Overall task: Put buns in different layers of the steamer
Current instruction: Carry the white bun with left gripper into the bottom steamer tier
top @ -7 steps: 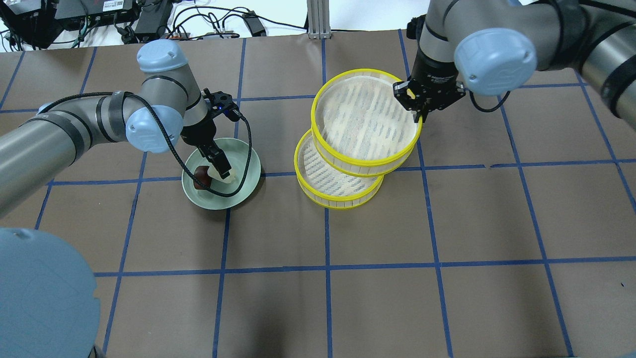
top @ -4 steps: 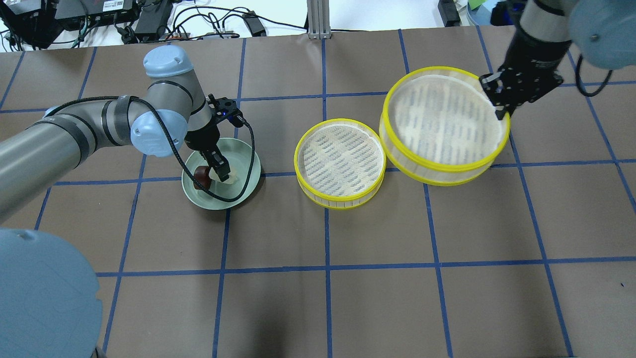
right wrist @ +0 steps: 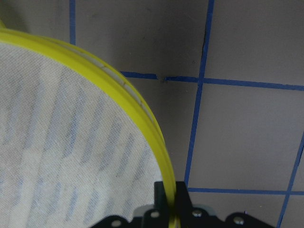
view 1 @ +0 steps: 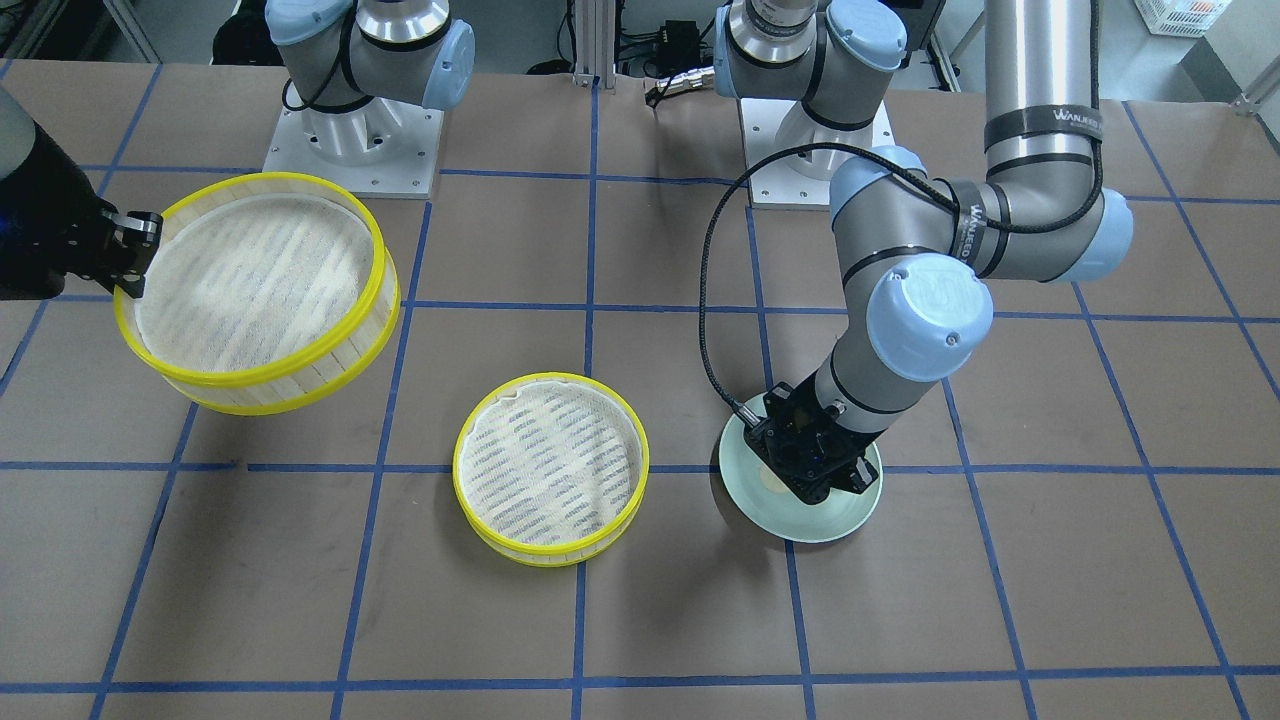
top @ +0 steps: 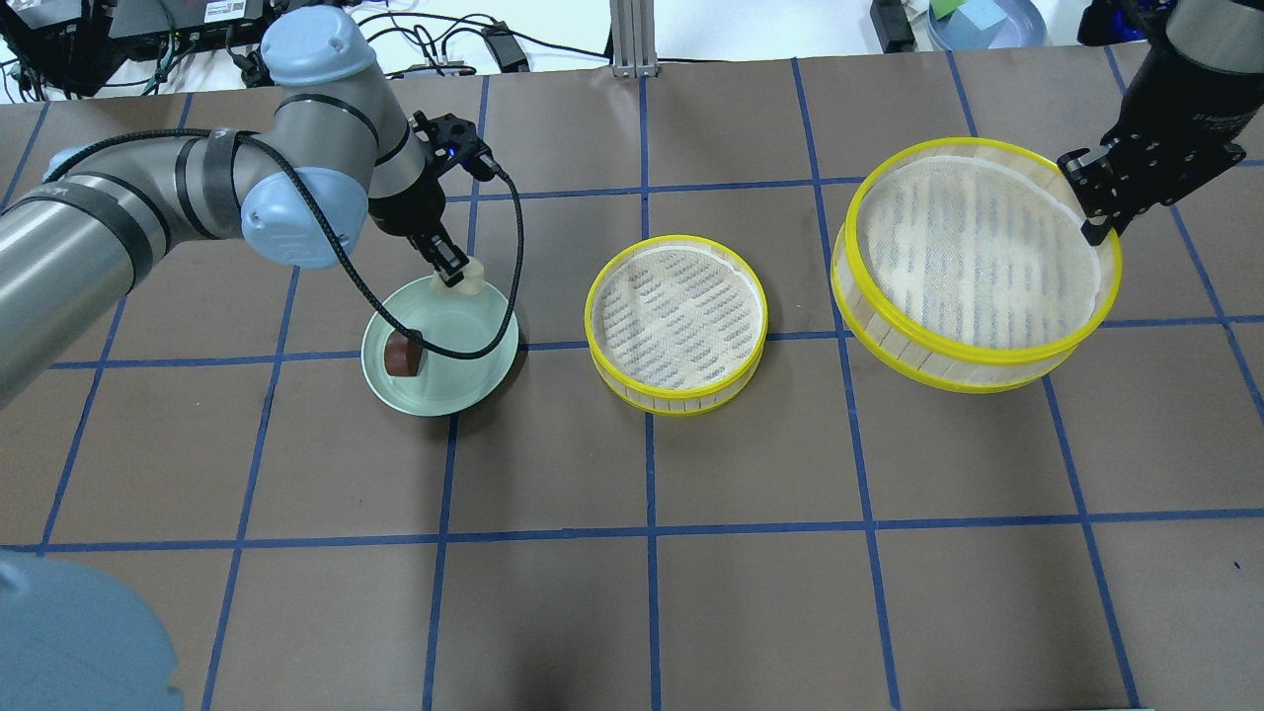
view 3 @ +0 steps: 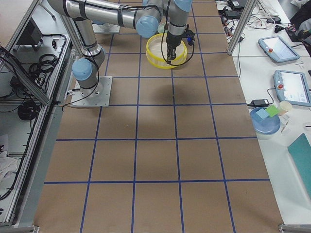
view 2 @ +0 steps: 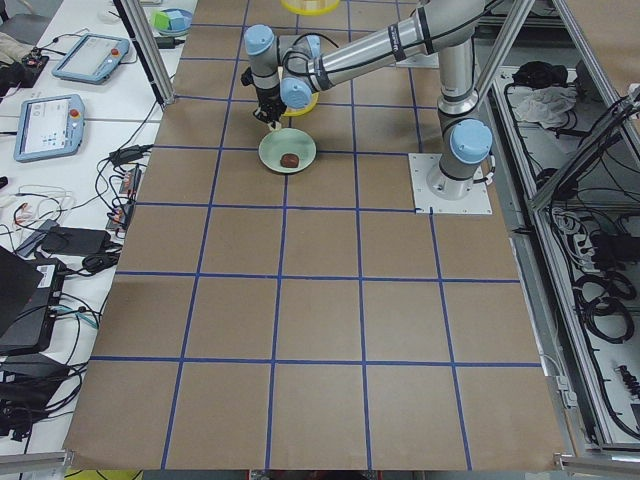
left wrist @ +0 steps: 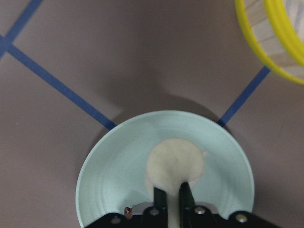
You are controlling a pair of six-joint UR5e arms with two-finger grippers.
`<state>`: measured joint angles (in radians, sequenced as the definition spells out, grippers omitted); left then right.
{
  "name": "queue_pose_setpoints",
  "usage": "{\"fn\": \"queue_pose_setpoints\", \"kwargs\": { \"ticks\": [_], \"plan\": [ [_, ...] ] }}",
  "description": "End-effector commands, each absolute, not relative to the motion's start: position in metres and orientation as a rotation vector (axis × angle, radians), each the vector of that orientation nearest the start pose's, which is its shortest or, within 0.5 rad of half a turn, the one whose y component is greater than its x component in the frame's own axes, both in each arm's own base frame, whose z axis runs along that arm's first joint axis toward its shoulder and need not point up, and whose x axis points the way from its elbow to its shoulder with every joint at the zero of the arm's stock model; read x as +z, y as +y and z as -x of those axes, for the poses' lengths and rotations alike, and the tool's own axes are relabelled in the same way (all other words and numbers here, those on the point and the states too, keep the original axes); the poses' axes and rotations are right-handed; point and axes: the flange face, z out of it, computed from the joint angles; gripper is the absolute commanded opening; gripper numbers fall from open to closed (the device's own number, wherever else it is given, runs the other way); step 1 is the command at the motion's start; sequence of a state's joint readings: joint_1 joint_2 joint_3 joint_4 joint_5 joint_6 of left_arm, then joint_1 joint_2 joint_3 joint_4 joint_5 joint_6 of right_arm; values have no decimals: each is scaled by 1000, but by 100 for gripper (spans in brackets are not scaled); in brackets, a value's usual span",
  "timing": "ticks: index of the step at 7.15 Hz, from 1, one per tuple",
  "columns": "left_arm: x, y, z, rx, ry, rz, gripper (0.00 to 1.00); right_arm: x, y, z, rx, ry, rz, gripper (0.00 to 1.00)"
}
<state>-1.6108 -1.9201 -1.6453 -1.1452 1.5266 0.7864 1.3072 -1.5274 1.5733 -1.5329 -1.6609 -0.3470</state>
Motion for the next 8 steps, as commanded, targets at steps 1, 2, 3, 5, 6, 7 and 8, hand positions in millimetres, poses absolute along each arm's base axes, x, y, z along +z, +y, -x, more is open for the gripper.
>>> {"fn": "queue_pose_setpoints", "kwargs": {
  "ticks": [1, 2, 3, 5, 6, 7, 8],
  "plan": [
    [349, -590, 229, -314, 3063, -1121, 0, 462, -515, 10, 177, 3193, 144, 0],
    [343, -594, 242, -425, 3136, -1100, 0, 461, -515, 10, 182, 3192, 144, 0],
    [326, -591, 251, -379, 3150, -1121, 0, 461, -514, 10, 182, 3192, 144, 0],
    [290, -579, 281, -309, 3257, -1218, 0, 461, -514, 10, 182, 3191, 154, 0],
    [276, -574, 298, -285, 3244, -1261, 0, 461, -515, 10, 184, 3190, 156, 0],
    [265, -570, 314, -294, 3228, -1298, 0, 461, -514, 10, 184, 3191, 154, 0],
    [256, -566, 323, -268, 3224, -1318, 3, 461, -514, 10, 184, 3191, 154, 0]
  ]
}}
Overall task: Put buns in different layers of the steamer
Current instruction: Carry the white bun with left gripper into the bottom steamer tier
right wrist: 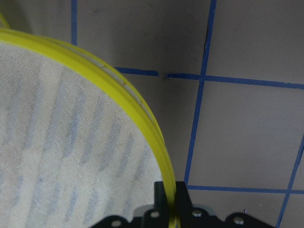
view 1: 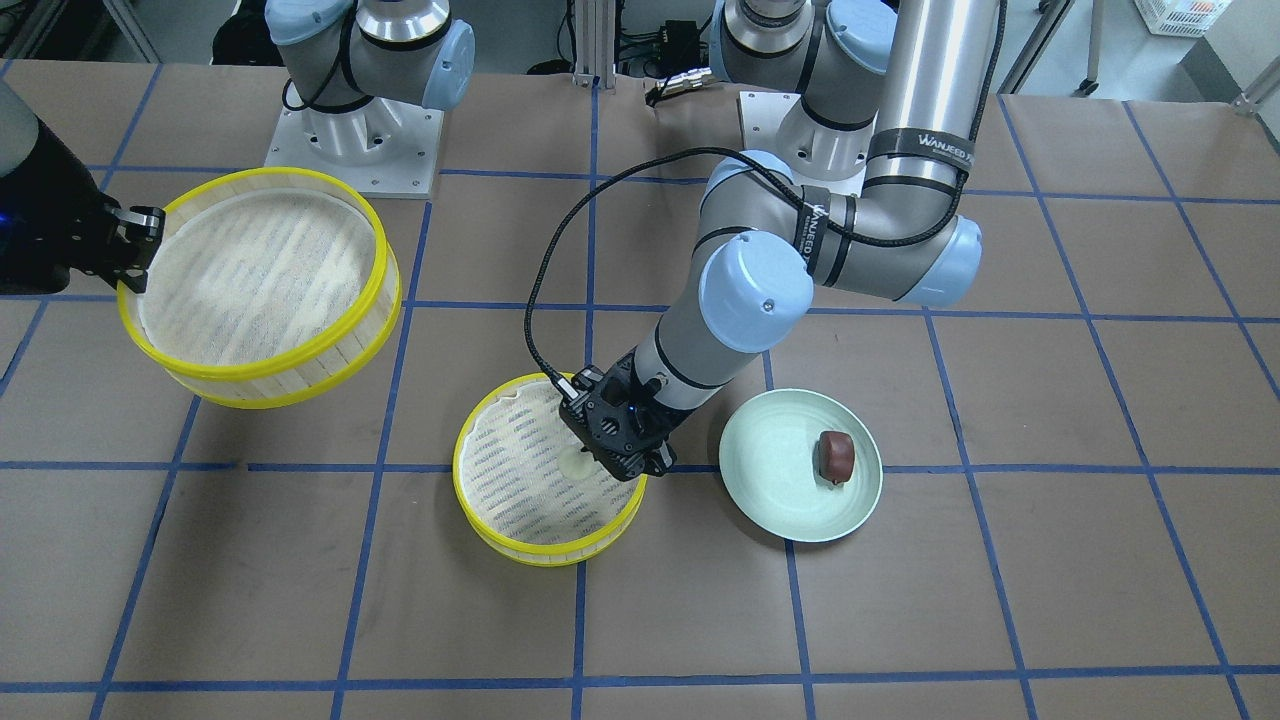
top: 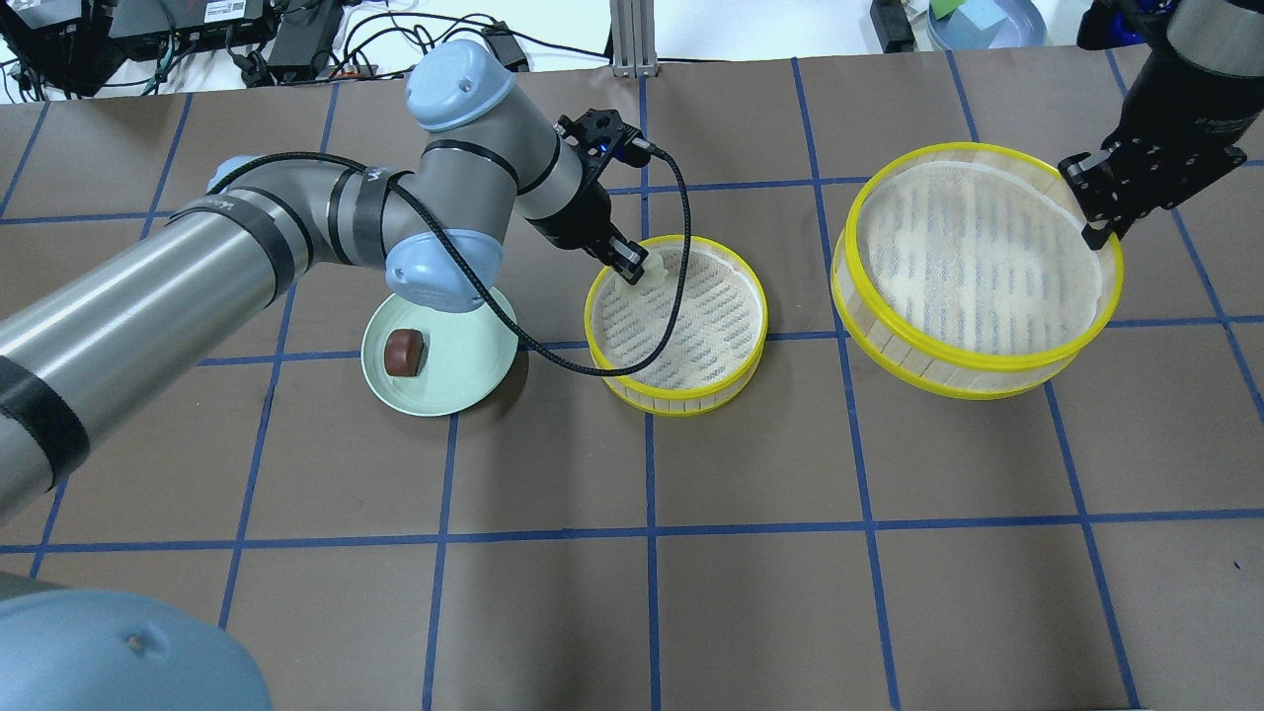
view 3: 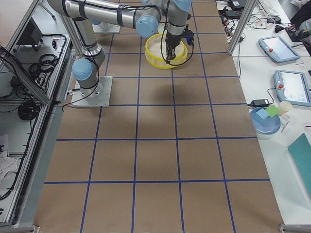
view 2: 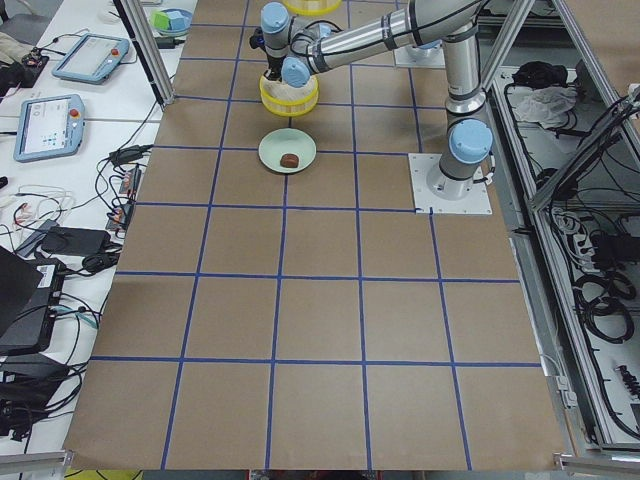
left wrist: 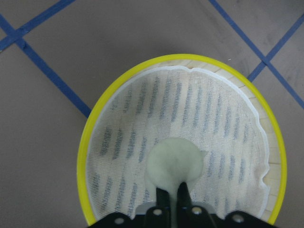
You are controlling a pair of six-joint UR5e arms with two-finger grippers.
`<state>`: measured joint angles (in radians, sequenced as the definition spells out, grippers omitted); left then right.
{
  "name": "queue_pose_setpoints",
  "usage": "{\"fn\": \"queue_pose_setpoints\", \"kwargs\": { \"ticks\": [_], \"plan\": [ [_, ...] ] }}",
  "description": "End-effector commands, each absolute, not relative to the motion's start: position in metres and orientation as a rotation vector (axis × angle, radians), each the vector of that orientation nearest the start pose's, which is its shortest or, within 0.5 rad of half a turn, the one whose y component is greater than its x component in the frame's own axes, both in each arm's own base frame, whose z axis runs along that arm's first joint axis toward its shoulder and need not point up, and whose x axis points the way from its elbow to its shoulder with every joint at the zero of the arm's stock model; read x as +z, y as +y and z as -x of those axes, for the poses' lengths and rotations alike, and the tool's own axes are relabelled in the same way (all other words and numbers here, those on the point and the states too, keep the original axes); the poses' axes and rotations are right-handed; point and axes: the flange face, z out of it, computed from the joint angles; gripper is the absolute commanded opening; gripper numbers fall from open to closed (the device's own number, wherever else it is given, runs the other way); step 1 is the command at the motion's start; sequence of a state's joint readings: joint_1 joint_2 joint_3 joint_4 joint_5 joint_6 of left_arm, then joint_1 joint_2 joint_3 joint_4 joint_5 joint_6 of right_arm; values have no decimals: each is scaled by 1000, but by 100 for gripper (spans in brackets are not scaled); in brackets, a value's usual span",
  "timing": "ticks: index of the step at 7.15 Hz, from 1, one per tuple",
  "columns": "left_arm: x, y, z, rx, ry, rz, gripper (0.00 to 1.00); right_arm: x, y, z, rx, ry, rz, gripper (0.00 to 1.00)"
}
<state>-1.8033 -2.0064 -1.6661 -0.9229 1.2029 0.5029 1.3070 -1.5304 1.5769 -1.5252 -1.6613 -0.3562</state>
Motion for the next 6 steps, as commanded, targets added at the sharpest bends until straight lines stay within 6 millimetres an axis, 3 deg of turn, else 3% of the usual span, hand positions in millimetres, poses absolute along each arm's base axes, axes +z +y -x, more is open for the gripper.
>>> {"fn": "queue_pose_setpoints", "kwargs": {
  "ticks": [1, 2, 4, 6],
  "plan": [
    [250, -563, 330, -246, 3214, -1342, 62, 460, -514, 10, 186, 3190, 154, 0],
    [254, -564, 330, -253, 3215, -1313, 100, 461, -515, 10, 184, 3191, 154, 0],
    [259, -564, 323, -222, 3196, -1169, 100, 461, -514, 10, 180, 3189, 141, 0],
    [274, -566, 321, -264, 3186, -1160, 100, 451, -524, 7, 188, 3194, 91, 0]
  ]
}}
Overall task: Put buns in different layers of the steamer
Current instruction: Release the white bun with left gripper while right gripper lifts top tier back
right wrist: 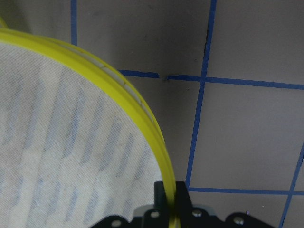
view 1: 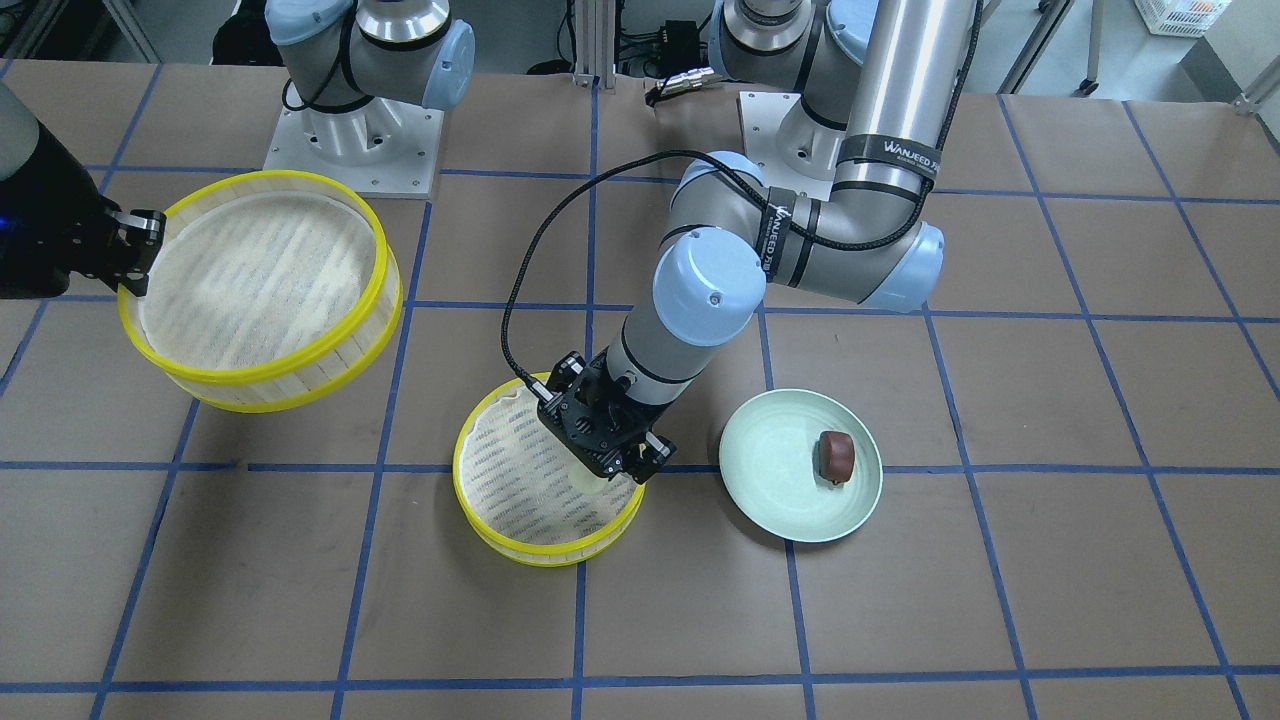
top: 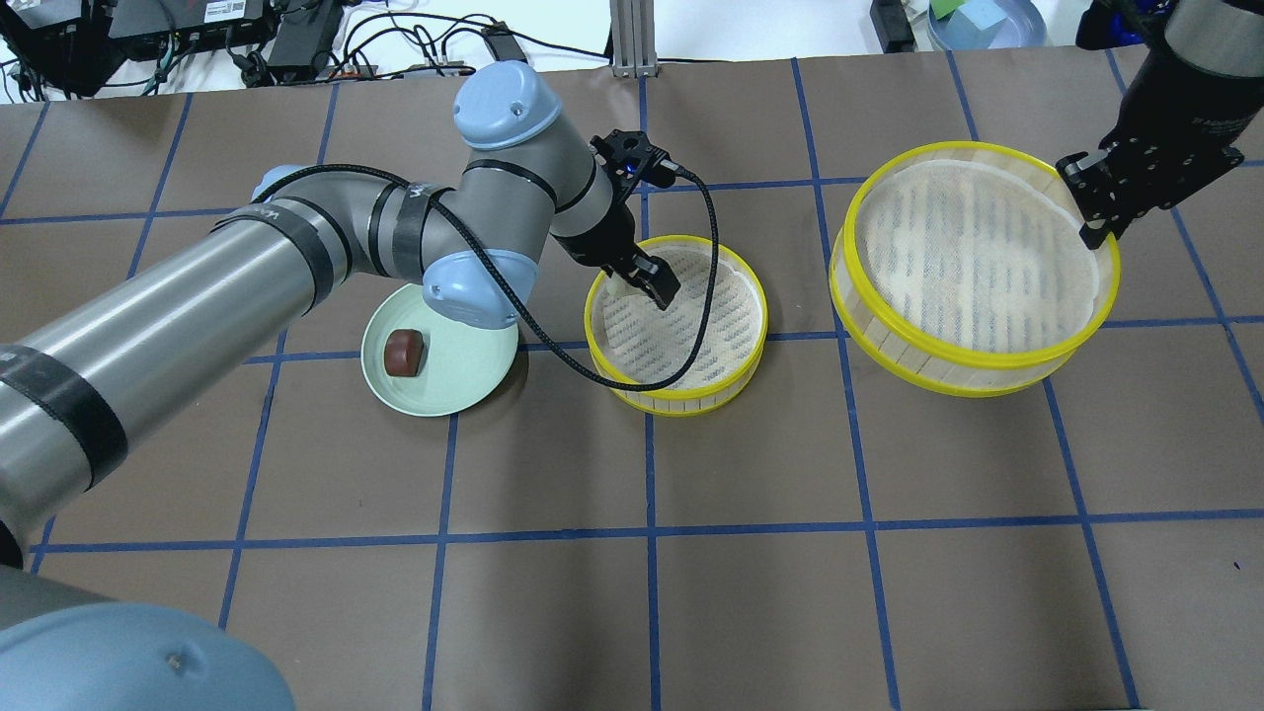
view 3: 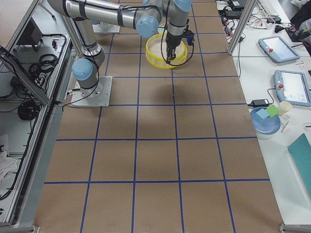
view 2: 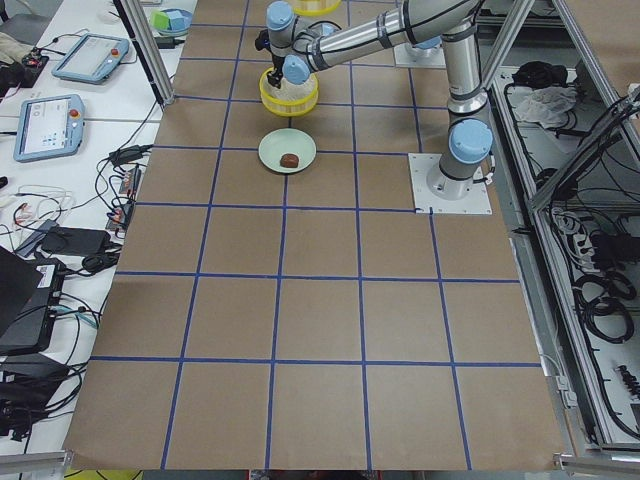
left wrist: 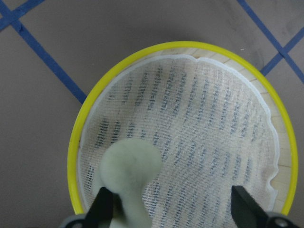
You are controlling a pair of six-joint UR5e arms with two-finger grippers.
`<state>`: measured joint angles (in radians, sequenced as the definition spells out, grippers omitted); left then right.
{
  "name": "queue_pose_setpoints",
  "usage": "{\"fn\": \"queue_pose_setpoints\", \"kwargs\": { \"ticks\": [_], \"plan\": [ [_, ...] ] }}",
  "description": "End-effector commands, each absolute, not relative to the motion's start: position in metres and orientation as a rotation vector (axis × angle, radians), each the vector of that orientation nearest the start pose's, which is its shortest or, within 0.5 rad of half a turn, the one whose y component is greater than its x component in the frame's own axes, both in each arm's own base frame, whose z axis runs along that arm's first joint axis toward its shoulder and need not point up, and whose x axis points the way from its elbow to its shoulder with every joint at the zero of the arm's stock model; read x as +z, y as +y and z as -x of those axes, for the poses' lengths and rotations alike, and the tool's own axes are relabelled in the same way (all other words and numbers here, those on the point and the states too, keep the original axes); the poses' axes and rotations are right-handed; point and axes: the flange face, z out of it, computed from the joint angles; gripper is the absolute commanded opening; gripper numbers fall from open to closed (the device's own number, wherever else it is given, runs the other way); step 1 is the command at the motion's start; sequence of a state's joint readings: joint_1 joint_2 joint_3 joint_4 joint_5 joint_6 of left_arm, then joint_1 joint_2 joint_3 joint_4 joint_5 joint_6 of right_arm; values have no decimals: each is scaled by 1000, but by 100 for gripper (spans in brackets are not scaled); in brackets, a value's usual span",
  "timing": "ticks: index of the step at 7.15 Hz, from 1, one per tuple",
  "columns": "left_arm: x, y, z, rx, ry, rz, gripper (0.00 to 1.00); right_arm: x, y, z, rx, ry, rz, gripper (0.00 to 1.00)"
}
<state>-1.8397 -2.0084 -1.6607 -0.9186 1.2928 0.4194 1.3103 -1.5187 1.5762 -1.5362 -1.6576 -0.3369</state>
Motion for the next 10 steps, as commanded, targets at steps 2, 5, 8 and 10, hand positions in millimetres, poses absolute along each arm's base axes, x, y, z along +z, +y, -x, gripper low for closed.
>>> {"fn": "queue_pose_setpoints", "kwargs": {
  "ticks": [2, 5, 8, 10],
  "plan": [
    [272, -564, 325, -252, 3187, -1164, 100, 418, -551, -9, 198, 3187, 7, 0],
    [303, -565, 254, -29, 3011, -940, 100, 394, -567, -103, 139, 3214, -27, 0],
    [336, -574, 167, 7, 3107, -538, 100, 347, -578, -196, 85, 3221, -86, 0],
    [320, -578, 122, 118, 3147, -289, 100, 330, -577, -225, 90, 3228, -80, 0]
  ]
}}
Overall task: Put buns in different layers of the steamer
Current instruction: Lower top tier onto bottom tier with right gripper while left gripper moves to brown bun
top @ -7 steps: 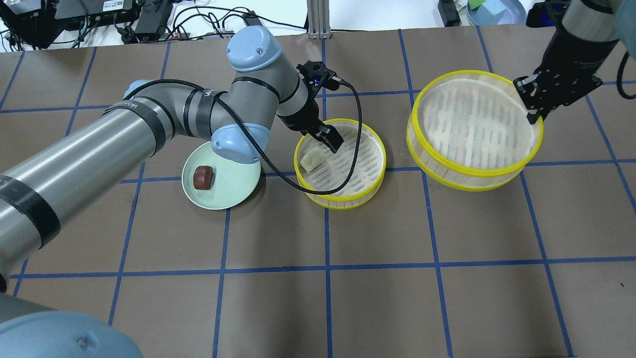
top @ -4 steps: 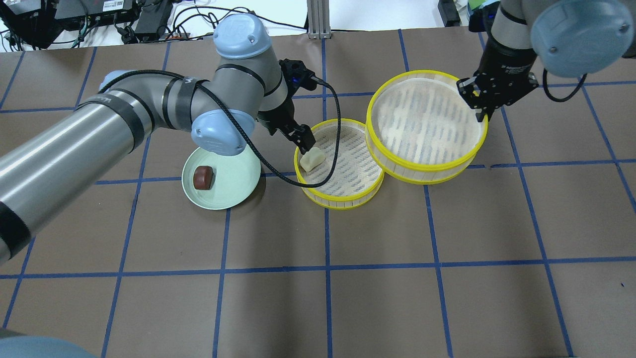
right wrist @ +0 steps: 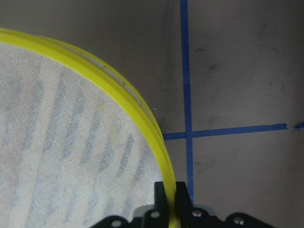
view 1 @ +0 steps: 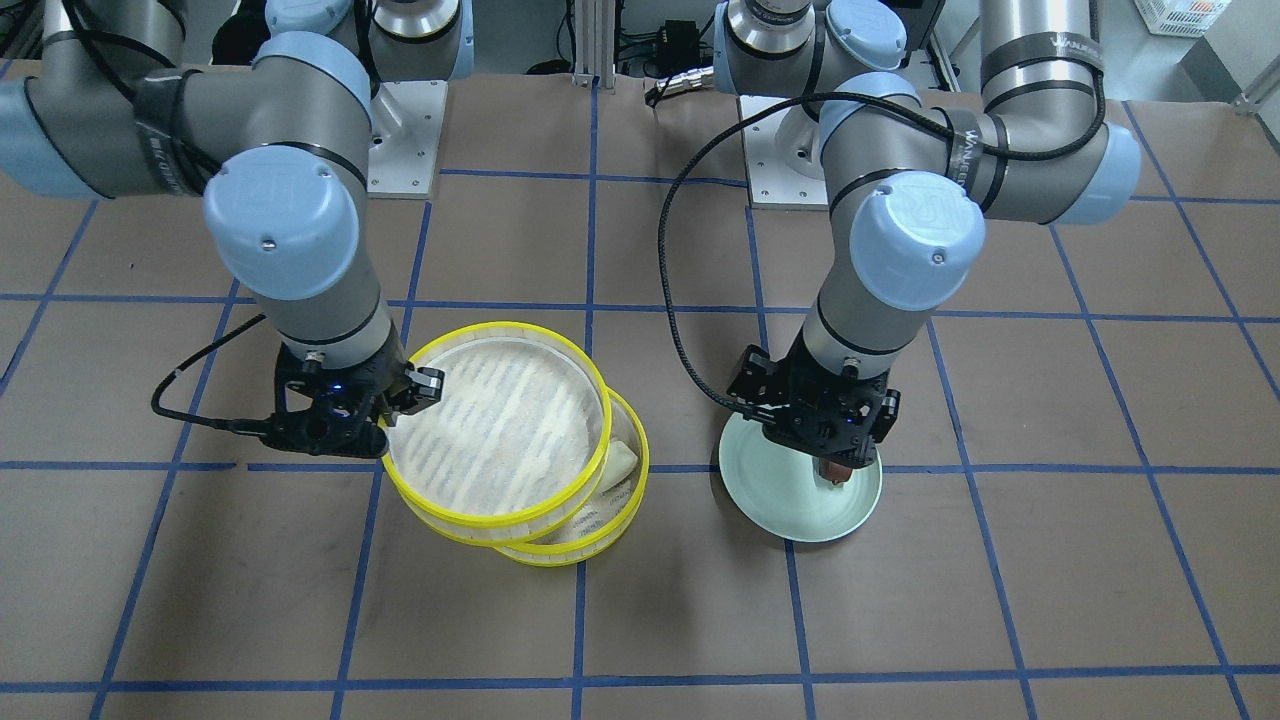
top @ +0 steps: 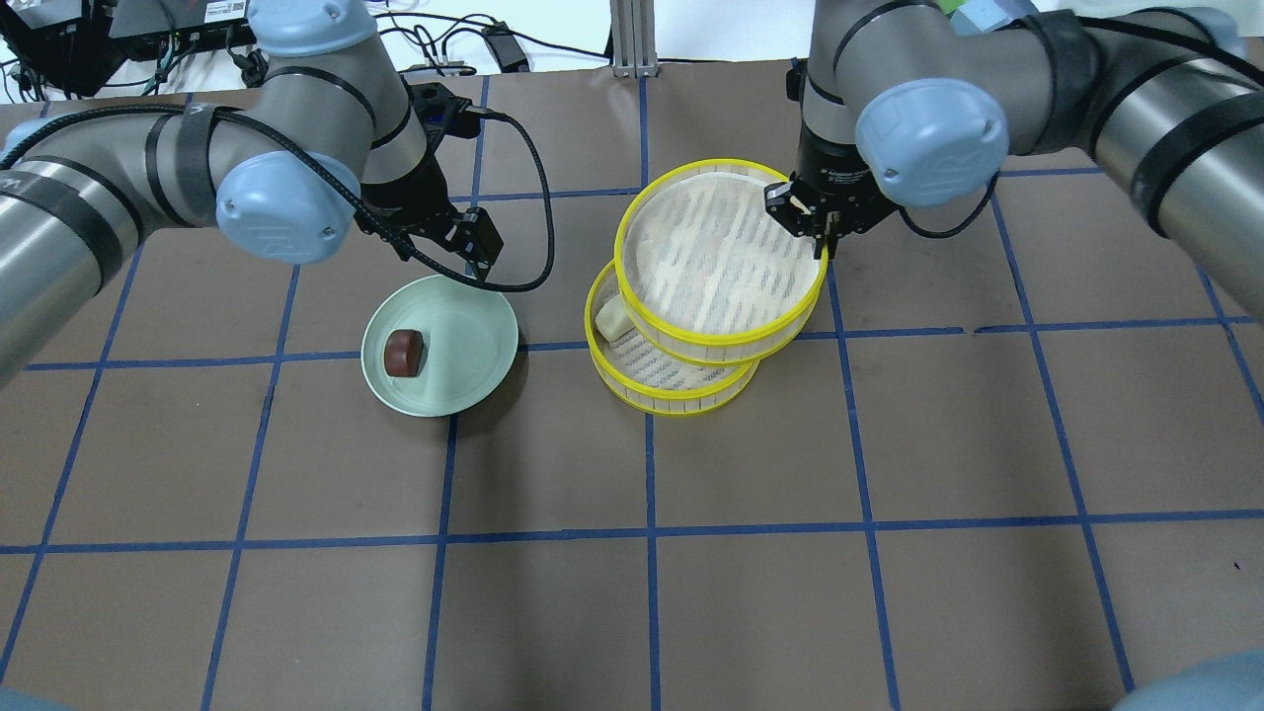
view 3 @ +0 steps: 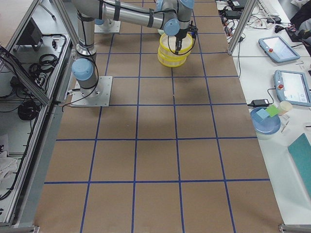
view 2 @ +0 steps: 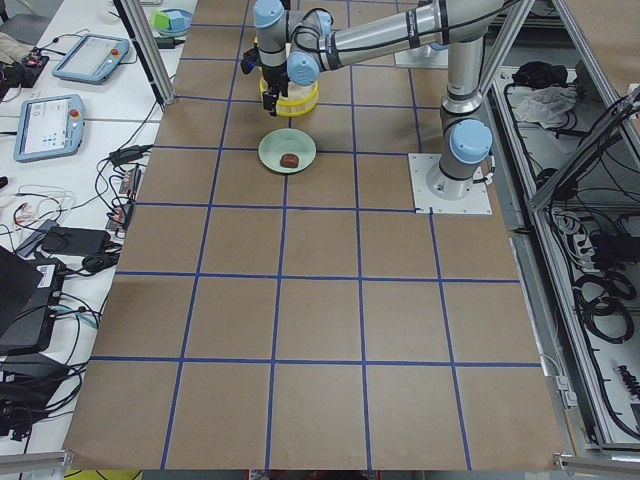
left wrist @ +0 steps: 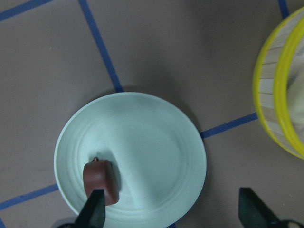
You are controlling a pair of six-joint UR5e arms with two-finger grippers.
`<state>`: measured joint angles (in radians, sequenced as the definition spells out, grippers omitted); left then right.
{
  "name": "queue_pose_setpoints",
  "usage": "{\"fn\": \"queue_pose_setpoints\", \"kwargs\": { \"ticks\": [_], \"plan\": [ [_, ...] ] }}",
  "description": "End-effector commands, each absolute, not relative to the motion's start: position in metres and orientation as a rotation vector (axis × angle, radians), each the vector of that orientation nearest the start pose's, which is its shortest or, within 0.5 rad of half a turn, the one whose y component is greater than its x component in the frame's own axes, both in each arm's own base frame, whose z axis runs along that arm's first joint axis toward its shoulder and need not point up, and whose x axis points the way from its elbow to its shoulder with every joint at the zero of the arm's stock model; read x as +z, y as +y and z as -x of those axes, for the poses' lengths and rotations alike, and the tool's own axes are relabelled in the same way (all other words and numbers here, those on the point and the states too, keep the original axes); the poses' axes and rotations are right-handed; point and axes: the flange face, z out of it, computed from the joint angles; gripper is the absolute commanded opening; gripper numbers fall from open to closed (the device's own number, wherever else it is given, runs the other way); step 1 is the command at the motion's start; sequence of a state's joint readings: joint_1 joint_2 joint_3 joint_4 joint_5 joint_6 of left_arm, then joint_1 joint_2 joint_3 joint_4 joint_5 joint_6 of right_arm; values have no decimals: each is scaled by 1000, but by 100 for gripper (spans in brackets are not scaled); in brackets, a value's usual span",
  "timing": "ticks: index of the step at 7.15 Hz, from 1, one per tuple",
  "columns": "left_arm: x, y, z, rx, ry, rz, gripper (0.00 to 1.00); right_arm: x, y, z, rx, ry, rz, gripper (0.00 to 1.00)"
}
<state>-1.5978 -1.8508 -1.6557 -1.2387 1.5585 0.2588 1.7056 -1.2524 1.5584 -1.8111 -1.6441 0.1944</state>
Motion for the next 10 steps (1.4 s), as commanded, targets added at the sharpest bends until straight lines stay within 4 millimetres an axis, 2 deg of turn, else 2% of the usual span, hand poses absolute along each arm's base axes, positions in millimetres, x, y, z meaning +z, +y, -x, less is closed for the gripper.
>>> {"fn": "queue_pose_setpoints", "kwargs": {
  "ticks": [1, 2, 6, 8, 10],
  "plan": [
    [306, -579, 112, 186, 3151, -189, 100, 326, -577, -227, 102, 3223, -72, 0],
    [282, -574, 102, 266, 3113, -153, 100, 320, -578, -228, 125, 3222, -69, 0],
    [225, -579, 99, 401, 3089, -145, 100, 302, -576, -236, 169, 3229, -53, 0],
    [204, -584, 99, 427, 3087, -147, 100, 296, -576, -241, 179, 3227, -55, 0],
    [193, -585, 97, 456, 3063, -166, 100, 297, -578, -241, 159, 3226, -66, 0]
  ]
}}
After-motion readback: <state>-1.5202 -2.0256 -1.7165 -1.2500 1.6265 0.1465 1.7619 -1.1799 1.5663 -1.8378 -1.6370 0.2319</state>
